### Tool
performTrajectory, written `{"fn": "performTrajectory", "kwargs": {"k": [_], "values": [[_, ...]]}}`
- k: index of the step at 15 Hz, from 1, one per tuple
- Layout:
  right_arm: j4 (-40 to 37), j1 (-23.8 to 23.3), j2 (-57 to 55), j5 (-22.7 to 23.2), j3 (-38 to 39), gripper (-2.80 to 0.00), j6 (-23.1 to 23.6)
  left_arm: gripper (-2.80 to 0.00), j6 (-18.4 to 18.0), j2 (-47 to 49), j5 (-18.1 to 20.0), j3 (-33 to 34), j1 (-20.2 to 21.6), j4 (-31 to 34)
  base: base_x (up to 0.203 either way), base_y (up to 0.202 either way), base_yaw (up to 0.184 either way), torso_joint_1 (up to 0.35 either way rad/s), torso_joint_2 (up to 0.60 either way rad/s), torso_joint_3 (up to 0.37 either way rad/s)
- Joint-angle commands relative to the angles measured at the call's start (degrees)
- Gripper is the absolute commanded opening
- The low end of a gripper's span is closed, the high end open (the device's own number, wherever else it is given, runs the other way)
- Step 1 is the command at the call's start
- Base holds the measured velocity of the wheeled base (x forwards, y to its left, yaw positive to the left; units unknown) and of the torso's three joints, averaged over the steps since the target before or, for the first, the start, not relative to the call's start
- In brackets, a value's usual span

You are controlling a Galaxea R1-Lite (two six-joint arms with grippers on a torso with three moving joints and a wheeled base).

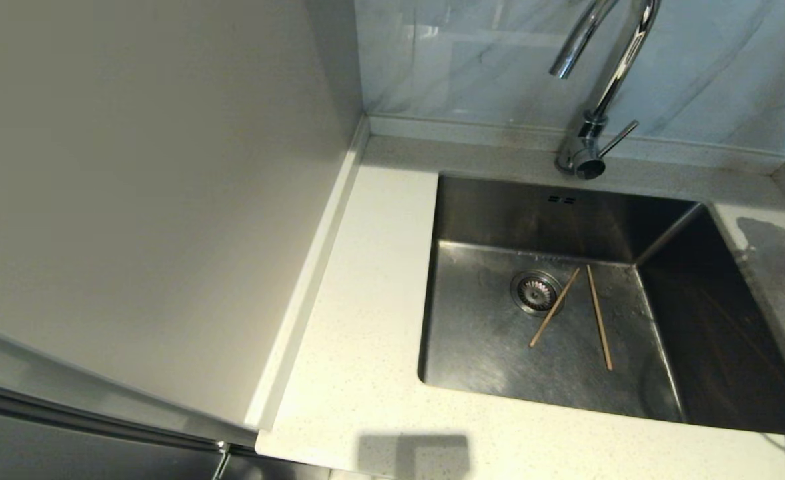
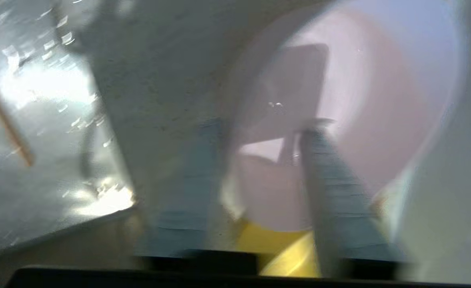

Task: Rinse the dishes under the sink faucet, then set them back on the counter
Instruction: Put a bowl into the sink

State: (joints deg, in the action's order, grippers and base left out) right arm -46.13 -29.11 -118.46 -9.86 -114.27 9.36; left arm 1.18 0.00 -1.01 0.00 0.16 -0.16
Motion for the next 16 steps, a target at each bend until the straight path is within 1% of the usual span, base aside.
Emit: {"fn": "performTrajectory", "kwargs": {"k": [1,4,8,12,14,16], "values": [[-0.19,0.02,0.33,-0.60,0.30,-2.80,0.04,-2.80,0.05,-0.18,-0.04,0.00,0.02,-0.02,0.000,0.000,0.000,0.000,0.00,0.000],[-0.19,0.75,0.75,-0.02,0.37,-2.80,0.04,-2.80,0.05,-0.18,-0.04,0.00,0.02,-0.02,0.000,0.000,0.000,0.000,0.00,0.000],[-0.10,4.13,3.16,0.20,0.54,-2.80,-0.12,-2.80,0.05,-0.18,-0.04,0.00,0.02,-0.02,0.000,0.000,0.000,0.000,0.00,0.000],[-0.10,10.13,6.38,0.20,2.01,-2.80,-0.93,-2.80,0.05,-0.18,-0.04,0.00,0.02,-0.02,0.000,0.000,0.000,0.000,0.00,0.000],[-0.10,14.36,7.60,0.10,2.59,-2.80,-2.38,-2.80,0.05,-0.18,-0.04,0.00,0.02,-0.02,0.000,0.000,0.000,0.000,0.00,0.000],[-0.10,18.79,8.54,-0.20,4.23,-2.80,-2.74,-2.80,0.05,-0.18,-0.04,0.00,0.02,-0.02,0.000,0.000,0.000,0.000,0.00,0.000]]}}
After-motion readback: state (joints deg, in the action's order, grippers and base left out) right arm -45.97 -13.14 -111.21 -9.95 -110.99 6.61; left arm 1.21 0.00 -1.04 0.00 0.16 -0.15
